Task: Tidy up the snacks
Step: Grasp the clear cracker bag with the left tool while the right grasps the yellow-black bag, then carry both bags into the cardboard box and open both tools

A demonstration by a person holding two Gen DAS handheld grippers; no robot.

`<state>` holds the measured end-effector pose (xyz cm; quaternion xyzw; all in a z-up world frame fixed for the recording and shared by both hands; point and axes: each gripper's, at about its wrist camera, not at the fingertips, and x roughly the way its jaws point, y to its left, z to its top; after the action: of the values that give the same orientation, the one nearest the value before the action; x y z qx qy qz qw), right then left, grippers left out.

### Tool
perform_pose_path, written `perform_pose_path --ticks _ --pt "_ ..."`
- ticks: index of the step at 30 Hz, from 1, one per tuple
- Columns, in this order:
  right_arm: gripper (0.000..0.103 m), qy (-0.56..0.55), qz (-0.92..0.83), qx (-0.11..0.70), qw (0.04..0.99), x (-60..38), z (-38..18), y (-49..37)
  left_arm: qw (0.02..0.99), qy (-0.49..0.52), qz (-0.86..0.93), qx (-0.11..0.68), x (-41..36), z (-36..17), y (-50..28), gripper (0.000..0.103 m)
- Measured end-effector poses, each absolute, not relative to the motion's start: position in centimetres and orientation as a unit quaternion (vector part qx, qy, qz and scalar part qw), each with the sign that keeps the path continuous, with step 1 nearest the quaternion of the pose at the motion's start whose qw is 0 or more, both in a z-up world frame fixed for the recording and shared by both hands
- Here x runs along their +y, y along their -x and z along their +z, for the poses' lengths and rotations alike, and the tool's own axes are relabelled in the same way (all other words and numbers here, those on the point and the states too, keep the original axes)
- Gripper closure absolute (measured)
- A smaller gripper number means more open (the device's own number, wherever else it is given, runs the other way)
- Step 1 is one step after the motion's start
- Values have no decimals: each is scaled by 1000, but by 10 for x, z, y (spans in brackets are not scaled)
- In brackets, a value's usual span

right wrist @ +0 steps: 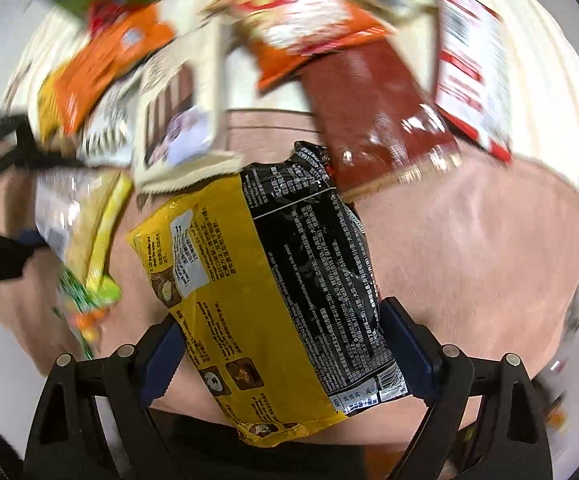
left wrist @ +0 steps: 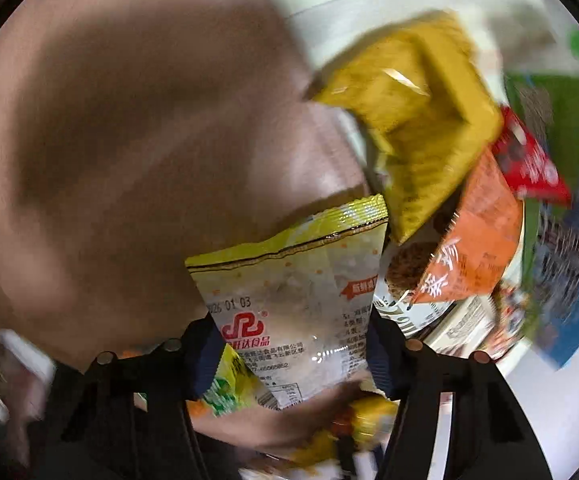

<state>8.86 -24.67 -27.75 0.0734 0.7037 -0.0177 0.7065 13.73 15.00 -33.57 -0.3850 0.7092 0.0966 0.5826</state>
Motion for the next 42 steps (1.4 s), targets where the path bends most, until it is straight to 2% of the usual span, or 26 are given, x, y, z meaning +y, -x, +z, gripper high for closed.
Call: perform_pose_path --ticks 6,10,15,21,24,26,31,38,42 --pt "10 -190 -82 676 707 -306 -268 -73 719 45 15 694 98 -298 -139 45" --pt "7 -242 -95 673 693 -335 -271 -77 727 -58 -22 684 76 -307 -127 43" --pt "5 -222 -71 677 699 -348 -263 -78 718 -63 -27 693 90 -329 -112 38" --pt "5 -146 -63 703 693 -303 -259 -60 730 -23 -36 682 123 -343 -88 38" --pt "6 -82 -68 717 689 -289 -257 -56 736 -30 -38 675 138 -346 -75 46" --pt "14 -58 -79 716 692 -285 -252 -52 740 -32 -39 671 133 -329 -75 49" --pt "14 -125 -74 703 696 -299 -231 -35 744 -37 -37 666 146 -305 -45 53" --pt "14 -222 -12 672 706 -342 -152 -32 754 -39 -24 655 157 -259 23 53" --pt "14 -256 21 645 719 -356 -112 -43 768 -21 -33 639 163 -224 36 53"
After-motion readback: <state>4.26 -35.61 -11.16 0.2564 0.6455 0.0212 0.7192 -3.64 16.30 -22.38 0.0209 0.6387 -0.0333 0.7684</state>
